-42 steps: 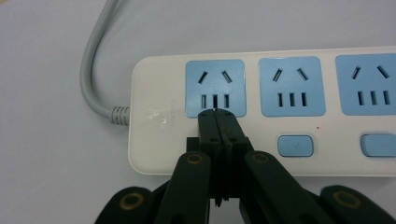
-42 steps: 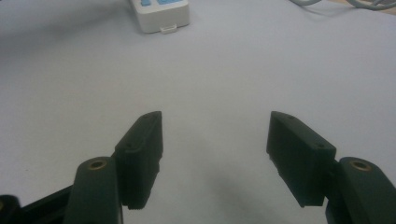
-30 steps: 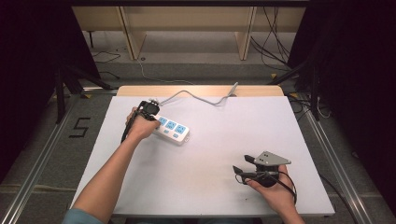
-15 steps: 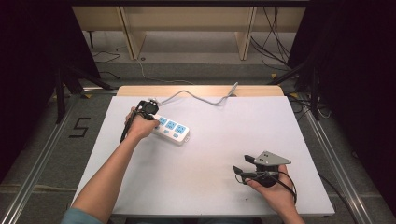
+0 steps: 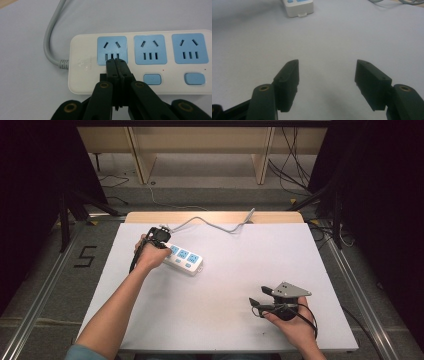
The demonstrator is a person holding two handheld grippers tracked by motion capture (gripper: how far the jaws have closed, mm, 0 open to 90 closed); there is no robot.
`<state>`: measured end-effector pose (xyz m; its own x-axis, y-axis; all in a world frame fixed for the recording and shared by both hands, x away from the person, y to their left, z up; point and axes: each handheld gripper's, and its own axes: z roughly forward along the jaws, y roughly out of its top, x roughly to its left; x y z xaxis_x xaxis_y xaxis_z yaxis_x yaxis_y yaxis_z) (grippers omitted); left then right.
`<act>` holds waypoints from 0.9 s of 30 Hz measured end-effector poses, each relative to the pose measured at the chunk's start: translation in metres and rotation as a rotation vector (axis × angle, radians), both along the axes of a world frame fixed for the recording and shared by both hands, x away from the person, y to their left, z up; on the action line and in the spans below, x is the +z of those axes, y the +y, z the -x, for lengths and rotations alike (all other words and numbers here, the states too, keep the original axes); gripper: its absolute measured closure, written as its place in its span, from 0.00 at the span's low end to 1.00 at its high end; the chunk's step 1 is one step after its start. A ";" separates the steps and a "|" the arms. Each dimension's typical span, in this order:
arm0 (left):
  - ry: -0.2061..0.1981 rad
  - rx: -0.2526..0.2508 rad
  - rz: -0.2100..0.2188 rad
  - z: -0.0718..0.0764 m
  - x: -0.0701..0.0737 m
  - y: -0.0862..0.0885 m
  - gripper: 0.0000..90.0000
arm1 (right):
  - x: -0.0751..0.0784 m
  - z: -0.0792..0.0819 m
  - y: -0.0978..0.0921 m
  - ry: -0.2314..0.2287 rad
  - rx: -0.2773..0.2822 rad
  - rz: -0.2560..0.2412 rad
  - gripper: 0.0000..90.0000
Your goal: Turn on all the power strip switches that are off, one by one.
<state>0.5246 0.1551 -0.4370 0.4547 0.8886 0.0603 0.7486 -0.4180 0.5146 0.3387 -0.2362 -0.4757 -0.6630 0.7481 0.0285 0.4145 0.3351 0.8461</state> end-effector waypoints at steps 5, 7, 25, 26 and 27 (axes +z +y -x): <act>0.000 -0.012 -0.004 0.001 0.001 -0.002 1.00 | 0.000 0.000 0.000 -0.001 -0.001 0.000 0.41; -0.002 -0.013 -0.006 0.001 0.002 -0.003 1.00 | 0.000 0.000 0.000 0.000 0.000 0.000 0.41; -0.003 -0.053 -0.004 0.003 0.011 -0.020 1.00 | 0.000 0.000 0.000 0.001 -0.001 -0.002 0.41; 0.001 -0.059 -0.005 0.003 0.011 -0.020 1.00 | 0.000 0.000 0.000 0.001 -0.001 -0.002 0.41; 0.000 -0.059 -0.004 0.003 0.011 -0.020 1.00 | 0.000 0.000 -0.001 0.001 -0.001 -0.001 0.41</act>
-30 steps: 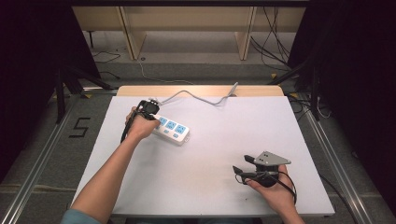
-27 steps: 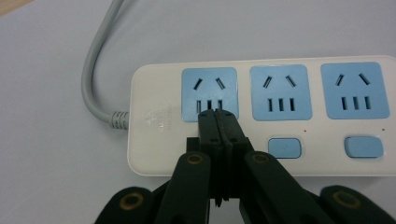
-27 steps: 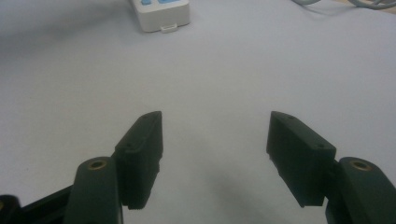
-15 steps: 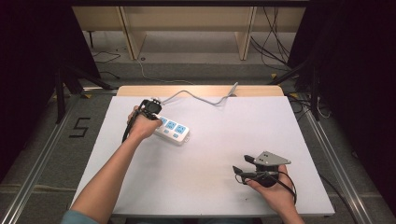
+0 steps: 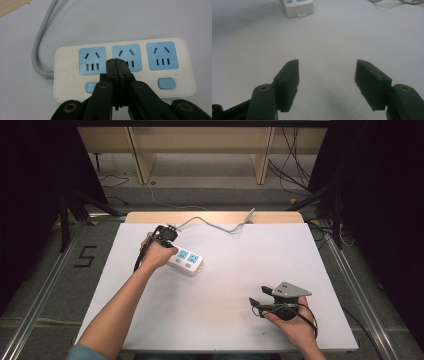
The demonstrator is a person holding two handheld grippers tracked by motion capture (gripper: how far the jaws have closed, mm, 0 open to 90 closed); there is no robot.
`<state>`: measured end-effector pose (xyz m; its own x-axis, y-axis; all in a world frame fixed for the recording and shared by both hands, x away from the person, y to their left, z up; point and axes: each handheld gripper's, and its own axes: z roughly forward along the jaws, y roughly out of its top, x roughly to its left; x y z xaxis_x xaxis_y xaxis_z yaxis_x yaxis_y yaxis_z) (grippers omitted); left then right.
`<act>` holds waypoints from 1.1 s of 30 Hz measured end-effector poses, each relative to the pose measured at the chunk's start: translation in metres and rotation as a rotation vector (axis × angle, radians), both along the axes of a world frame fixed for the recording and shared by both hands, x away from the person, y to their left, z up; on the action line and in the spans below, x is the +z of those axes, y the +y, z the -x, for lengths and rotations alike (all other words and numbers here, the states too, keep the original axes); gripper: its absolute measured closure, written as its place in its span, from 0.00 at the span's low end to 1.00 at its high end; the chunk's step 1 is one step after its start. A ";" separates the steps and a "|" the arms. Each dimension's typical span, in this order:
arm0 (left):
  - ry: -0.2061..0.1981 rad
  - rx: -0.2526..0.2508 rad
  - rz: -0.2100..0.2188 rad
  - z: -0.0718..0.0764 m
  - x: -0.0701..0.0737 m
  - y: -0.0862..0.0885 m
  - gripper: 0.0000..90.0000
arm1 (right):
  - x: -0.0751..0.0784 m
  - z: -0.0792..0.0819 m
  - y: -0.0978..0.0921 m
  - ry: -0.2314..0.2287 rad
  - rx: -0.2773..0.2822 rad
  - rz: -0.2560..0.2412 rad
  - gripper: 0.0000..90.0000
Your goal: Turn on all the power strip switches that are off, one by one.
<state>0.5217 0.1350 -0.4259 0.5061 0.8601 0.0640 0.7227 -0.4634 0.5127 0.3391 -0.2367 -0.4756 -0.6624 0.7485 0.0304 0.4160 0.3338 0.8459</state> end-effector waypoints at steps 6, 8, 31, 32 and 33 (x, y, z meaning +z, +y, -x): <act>0.002 -0.003 0.001 0.001 0.001 -0.001 1.00 | 0.000 0.000 0.000 0.000 0.000 0.000 0.41; 0.000 -0.005 0.002 0.002 0.002 -0.002 1.00 | 0.000 0.000 0.000 0.002 0.000 0.000 0.41; 0.011 -0.046 0.012 0.012 0.006 -0.013 1.00 | 0.000 0.000 0.000 0.002 0.001 -0.002 0.41; 0.011 -0.051 0.007 0.012 0.007 -0.013 1.00 | 0.000 0.000 0.000 0.002 0.000 -0.002 0.41; 0.014 -0.051 0.011 0.013 0.007 -0.014 1.00 | 0.000 0.000 0.000 0.002 0.000 -0.003 0.41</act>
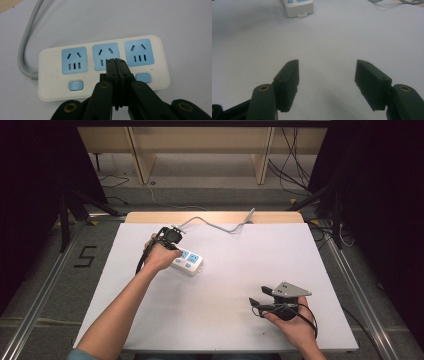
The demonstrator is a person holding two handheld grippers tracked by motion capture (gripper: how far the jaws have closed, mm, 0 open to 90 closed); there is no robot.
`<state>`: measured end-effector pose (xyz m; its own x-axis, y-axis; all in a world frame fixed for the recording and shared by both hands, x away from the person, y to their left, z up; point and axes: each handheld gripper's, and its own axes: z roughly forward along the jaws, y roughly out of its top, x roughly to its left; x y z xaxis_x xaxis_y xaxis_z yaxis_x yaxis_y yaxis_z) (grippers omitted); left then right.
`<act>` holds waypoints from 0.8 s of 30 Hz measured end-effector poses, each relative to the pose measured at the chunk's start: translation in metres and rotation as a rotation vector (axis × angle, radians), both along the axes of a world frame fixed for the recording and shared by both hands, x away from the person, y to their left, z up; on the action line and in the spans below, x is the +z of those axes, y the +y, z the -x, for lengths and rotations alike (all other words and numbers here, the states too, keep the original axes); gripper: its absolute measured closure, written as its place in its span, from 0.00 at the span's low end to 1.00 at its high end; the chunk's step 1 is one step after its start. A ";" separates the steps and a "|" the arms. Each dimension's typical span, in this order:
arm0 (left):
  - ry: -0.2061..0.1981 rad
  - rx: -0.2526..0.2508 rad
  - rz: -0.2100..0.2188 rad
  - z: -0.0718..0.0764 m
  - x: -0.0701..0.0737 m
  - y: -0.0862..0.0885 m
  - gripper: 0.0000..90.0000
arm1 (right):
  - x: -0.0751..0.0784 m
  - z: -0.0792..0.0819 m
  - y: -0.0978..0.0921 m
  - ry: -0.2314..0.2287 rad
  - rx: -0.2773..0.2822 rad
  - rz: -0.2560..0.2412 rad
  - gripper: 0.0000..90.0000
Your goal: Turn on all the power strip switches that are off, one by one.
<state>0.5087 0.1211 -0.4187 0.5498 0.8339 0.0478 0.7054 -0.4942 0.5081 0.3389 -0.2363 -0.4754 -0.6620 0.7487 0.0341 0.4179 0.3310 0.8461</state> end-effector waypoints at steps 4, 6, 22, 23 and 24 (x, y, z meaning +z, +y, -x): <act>-0.003 -0.008 0.009 0.003 0.002 -0.003 1.00 | 0.000 0.000 0.000 0.000 0.002 0.001 0.41; -0.001 -0.008 0.013 0.004 0.002 -0.004 1.00 | 0.000 0.000 0.000 0.000 0.002 0.001 0.41; 0.014 -0.036 0.014 0.008 0.000 -0.013 1.00 | 0.000 0.000 0.000 0.001 0.002 -0.001 0.41; 0.015 -0.038 0.014 0.008 0.000 -0.013 1.00 | 0.000 0.000 0.000 0.002 0.002 -0.001 0.41; 0.015 -0.039 0.014 0.009 0.001 -0.014 1.00 | 0.000 0.000 0.000 0.000 0.003 -0.001 0.41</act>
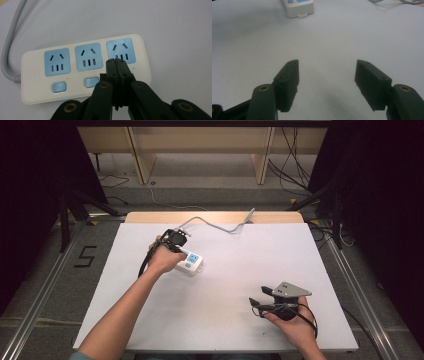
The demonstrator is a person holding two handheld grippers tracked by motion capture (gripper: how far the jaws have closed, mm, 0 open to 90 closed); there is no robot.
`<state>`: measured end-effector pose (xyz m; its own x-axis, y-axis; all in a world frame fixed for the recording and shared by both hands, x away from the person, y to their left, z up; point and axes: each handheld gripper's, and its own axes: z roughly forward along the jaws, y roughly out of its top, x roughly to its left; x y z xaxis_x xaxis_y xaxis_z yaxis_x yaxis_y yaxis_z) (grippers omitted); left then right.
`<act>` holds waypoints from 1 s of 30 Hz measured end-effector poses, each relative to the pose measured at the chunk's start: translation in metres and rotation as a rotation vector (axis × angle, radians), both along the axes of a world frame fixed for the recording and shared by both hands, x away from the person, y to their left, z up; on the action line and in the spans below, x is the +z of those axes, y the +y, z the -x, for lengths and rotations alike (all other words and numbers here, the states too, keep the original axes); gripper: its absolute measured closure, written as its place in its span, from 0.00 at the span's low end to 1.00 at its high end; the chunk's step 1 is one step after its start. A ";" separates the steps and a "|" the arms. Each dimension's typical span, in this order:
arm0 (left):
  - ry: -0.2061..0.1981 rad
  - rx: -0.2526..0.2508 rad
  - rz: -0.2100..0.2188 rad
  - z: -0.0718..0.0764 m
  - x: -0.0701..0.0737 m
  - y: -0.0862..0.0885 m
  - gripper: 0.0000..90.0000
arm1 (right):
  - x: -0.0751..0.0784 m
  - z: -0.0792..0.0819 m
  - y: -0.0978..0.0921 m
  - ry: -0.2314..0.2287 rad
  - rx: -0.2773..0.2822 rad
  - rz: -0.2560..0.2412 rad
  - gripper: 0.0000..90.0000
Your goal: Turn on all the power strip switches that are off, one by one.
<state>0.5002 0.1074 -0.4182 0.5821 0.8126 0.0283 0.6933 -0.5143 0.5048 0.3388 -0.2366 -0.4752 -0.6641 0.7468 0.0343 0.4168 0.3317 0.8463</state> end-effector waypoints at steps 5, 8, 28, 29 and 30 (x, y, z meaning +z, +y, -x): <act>-0.002 -0.005 0.000 0.001 0.001 -0.002 1.00 | 0.000 0.000 0.001 0.000 0.001 0.001 0.41; 0.001 -0.011 -0.003 0.001 0.000 -0.003 1.00 | 0.000 0.000 0.000 -0.001 0.000 0.000 0.41; 0.024 -0.023 -0.012 0.001 -0.006 -0.008 1.00 | 0.000 0.001 0.001 0.000 0.000 -0.004 0.41; 0.029 -0.024 -0.010 0.001 -0.007 -0.009 1.00 | 0.000 0.000 0.001 0.000 0.000 -0.004 0.41; 0.029 -0.026 -0.013 0.002 -0.007 -0.009 1.00 | 0.000 0.000 0.001 0.001 0.000 -0.004 0.41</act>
<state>0.4986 0.0980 -0.4254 0.6035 0.7971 0.0213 0.6941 -0.5383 0.4780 0.3384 -0.2358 -0.4750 -0.6643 0.7465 0.0379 0.4175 0.3286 0.8472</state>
